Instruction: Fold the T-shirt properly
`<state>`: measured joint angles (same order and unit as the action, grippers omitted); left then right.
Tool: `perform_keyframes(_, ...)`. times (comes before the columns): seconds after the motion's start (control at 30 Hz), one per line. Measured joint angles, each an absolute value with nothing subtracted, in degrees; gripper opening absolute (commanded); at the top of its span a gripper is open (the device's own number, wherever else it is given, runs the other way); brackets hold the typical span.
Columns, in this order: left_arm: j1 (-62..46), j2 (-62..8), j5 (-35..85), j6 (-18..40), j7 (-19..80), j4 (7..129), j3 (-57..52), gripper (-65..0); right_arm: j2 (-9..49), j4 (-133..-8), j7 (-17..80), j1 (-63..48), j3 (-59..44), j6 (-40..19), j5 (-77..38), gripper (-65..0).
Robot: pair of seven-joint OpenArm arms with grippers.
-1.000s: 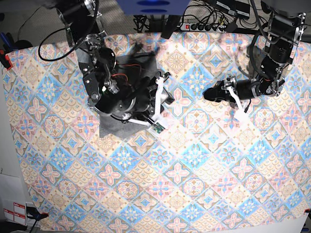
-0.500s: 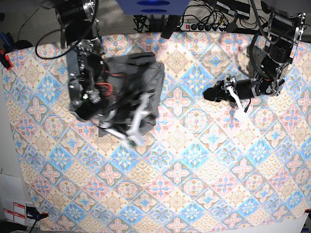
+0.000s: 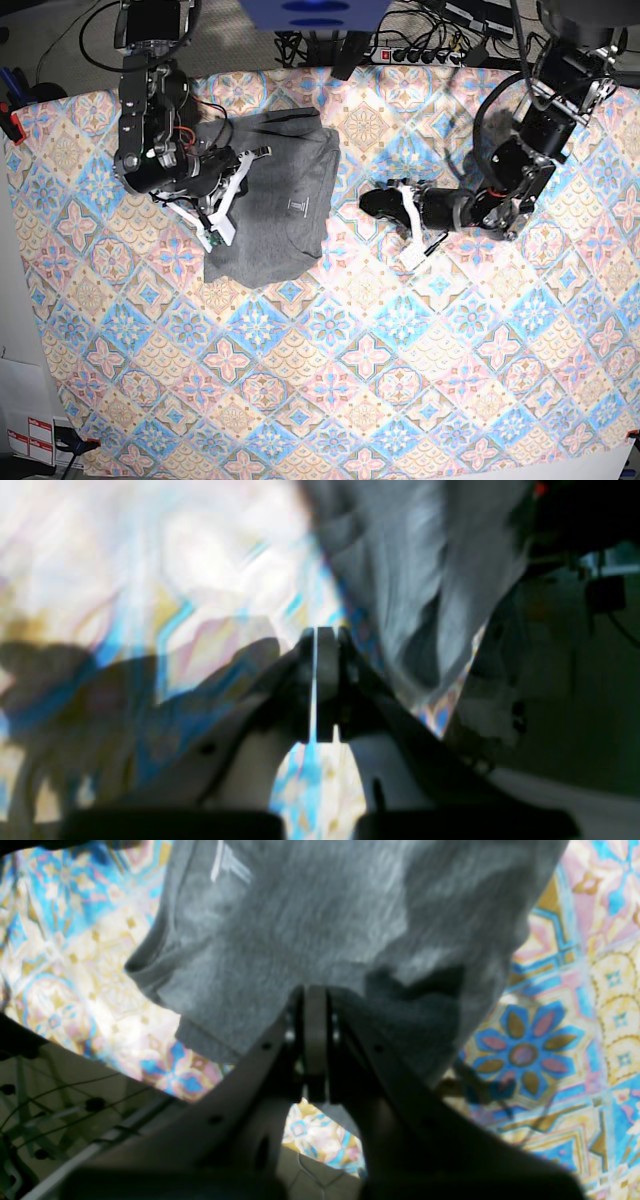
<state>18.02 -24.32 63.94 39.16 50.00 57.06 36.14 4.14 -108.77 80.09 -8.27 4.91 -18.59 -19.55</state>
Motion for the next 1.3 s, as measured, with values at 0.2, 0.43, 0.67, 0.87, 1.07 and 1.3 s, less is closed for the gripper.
perform_keyframes(0.2, 19.2, -21.52, 60.95, 39.2, 52.77, 62.81, 35.88, -65.0, 4.14, -108.07, 80.01, -10.46, 4.43, -18.59, -15.0, -64.4)
perform_keyframes(0.43, 21.06, -11.2, 48.21, 39.68, 52.9, 67.55, 35.97, -65.0, 4.14, -99.59, 79.57, -9.87, 3.25, -18.57, -12.01, -64.6)
perform_keyframes(0.67, 21.12, -3.57, 37.71, 39.46, 51.86, 66.7, 35.48, -65.0, 4.1, -97.01, 79.53, -9.58, 3.73, -18.59, -12.25, -64.4)
perform_keyframes(0.87, 21.5, 3.81, 29.1, 39.68, 44.95, 61.43, 35.44, -65.0, 4.12, -94.91, 79.57, -9.87, 3.73, -18.59, -12.21, -64.6)
perform_keyframes(1.07, 25.21, 9.08, 25.74, 39.92, 30.11, 37.3, 35.44, -65.0, 4.12, -95.39, 79.79, -10.15, 3.75, -18.59, -12.19, -64.7)
perform_keyframes(1.3, 26.52, 8.08, 28.4, 40.21, 28.93, 33.26, 35.42, -65.0, 3.99, -100.77, 78.41, -13.45, 3.64, -18.63, -11.81, -64.8)
